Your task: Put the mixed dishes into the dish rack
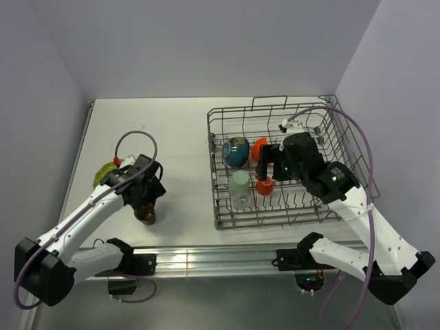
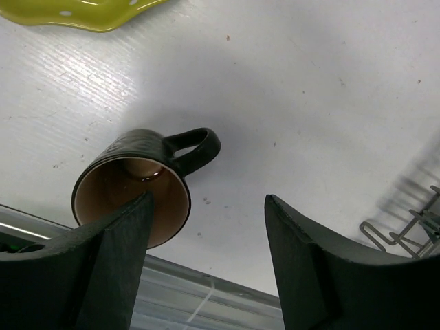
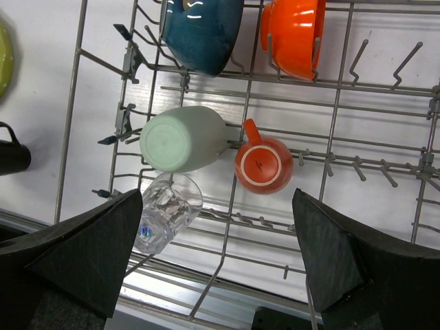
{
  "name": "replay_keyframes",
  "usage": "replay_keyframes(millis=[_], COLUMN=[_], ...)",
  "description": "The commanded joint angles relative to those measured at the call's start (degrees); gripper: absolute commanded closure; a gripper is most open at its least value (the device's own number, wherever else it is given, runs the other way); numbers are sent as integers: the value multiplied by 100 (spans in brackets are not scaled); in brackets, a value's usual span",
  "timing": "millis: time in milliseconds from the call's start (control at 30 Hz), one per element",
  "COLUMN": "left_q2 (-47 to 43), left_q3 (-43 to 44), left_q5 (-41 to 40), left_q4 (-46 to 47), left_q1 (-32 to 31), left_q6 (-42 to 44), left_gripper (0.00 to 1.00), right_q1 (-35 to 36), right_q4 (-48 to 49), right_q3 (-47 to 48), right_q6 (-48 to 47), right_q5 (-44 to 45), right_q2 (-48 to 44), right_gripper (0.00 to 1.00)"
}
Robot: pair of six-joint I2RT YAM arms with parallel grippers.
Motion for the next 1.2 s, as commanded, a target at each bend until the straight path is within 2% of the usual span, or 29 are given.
replay_keyframes(millis=[0, 133, 267, 400, 600, 633, 667, 767, 933, 1067, 1167], left_q2=[147, 419, 604, 745, 806, 833, 850, 868, 570, 236, -54], left_q3=[-37, -116, -265, -511, -503, -494, -485, -310, 927, 2123, 2949], left_q5=[133, 229, 448, 528, 854, 836, 853, 968, 932, 1257, 1827], left_q4=[410, 638, 867, 1026, 1105, 1079, 1079, 1018, 351, 7, 181], left_q1=[82, 99, 108, 117, 126, 135, 143, 152, 144, 143, 144], left_q6=[397, 468, 564, 565, 591, 652, 679, 749, 951, 1065, 1118], left_gripper=[30, 33, 45, 47, 60, 64, 75, 100, 100, 100, 100], right_q1=[43, 35, 43, 43, 43, 43, 43, 43, 35, 35, 35], right_q4=[-26, -70, -140, -272, -386, -395, -386, -386, -351, -1, 508], right_q3=[221, 283, 318, 379, 485, 502, 511, 581, 722, 670, 529], right_q6=[-18, -27, -27, -36, -27, -27, -27, -1, -36, 52, 175], right_q5=[-44, -62, -18, 61, 96, 79, 52, -96, -834, -2090, -3004], right_q2=[-189, -286, -374, -462, -550, -576, -602, -646, -576, -523, -480], right_gripper=[3, 3, 3, 3, 3, 3, 3, 3, 3, 3, 3])
